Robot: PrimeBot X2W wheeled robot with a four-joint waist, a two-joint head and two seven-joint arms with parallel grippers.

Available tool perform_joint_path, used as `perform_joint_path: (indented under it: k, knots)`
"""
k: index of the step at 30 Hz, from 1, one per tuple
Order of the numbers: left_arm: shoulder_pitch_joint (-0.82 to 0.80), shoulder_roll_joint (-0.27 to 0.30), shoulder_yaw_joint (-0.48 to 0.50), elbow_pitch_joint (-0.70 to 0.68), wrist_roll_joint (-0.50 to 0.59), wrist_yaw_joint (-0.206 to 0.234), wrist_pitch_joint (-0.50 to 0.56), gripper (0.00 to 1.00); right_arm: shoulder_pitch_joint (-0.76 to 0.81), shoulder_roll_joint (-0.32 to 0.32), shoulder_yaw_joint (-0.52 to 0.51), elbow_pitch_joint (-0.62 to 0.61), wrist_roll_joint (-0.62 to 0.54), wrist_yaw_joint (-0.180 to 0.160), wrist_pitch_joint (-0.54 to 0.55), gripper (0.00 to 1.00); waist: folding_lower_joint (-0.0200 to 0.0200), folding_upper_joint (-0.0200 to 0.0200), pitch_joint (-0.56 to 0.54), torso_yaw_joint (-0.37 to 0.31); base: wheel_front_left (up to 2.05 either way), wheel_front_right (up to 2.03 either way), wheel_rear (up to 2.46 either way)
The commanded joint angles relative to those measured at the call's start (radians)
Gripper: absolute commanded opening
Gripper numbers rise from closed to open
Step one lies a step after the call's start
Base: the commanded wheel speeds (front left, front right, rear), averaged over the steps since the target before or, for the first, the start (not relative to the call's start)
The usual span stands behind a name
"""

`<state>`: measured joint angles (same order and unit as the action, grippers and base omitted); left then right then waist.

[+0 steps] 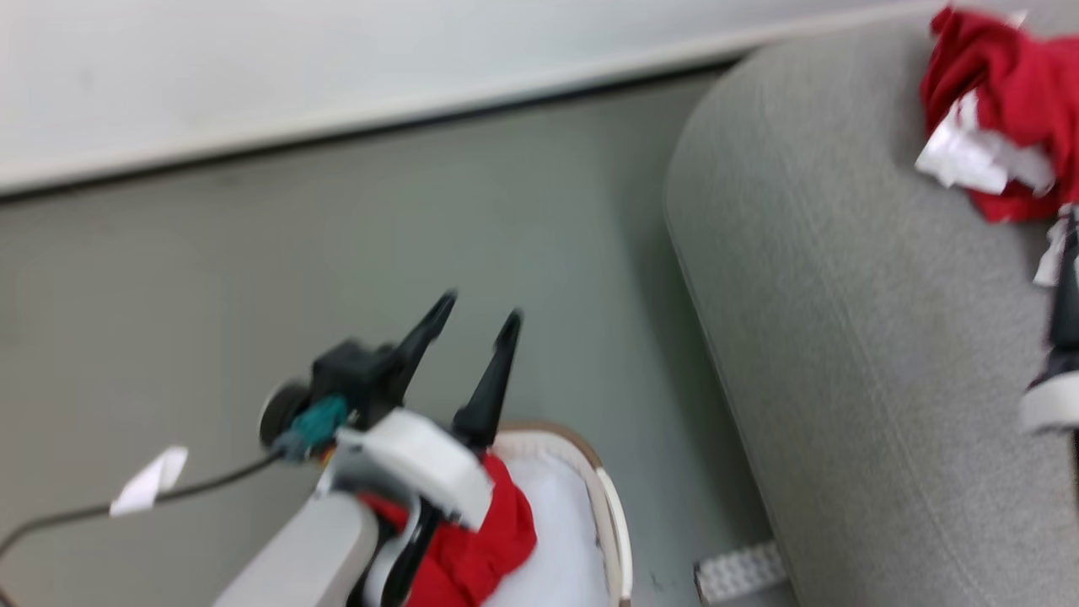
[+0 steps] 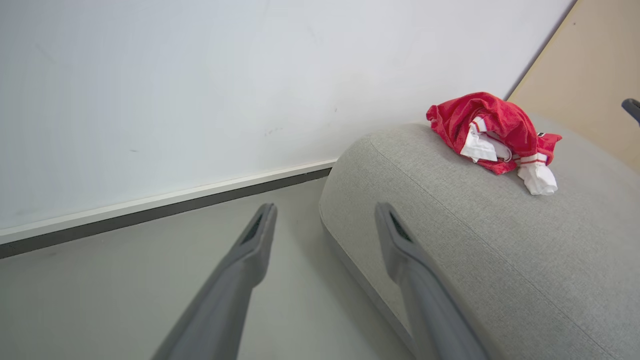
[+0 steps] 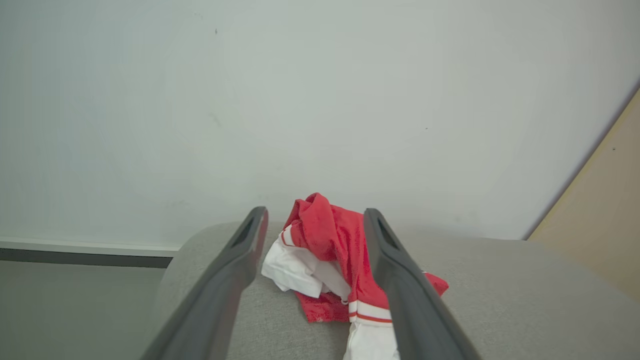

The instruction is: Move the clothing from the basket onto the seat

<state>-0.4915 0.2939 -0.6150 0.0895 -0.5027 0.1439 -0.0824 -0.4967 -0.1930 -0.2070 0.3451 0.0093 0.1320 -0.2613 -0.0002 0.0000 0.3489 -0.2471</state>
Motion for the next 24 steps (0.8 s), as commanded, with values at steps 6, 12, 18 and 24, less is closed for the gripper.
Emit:
perform_joint_path:
  k: [6, 12, 18, 24]
  knots:
    - [0.165, 0.019, 0.043, 0.045, -0.06, 0.04, -0.064, 1.0, 0.156, 0.03, 0.08, -0.019, 0.016, -0.003, -0.003, 1.0, 0.0002, 0.0, -0.249, 0.085, 0.0, 0.0, 0.0]
    - [0.292, 0.032, 0.067, 0.069, -0.071, 0.071, -0.132, 1.0, 0.31, 0.09, 0.134, -0.043, 0.019, -0.003, -0.003, 1.0, 0.0002, 0.0, -0.332, 0.125, 0.0, 0.0, 0.0]
    - [0.42, 0.019, 0.105, 0.071, -0.059, 0.104, -0.176, 1.0, 0.442, 0.131, 0.185, -0.055, 0.037, -0.003, -0.003, 1.0, 0.0002, 0.0, -0.368, 0.143, 0.0, 0.0, 0.0]
    - [0.527, -0.021, 0.2, 0.01, -0.009, 0.104, -0.182, 1.0, 0.522, 0.143, 0.226, -0.045, 0.056, -0.003, -0.003, 1.0, 0.0002, 0.0, -0.391, 0.158, 0.0, 0.0, 0.0]
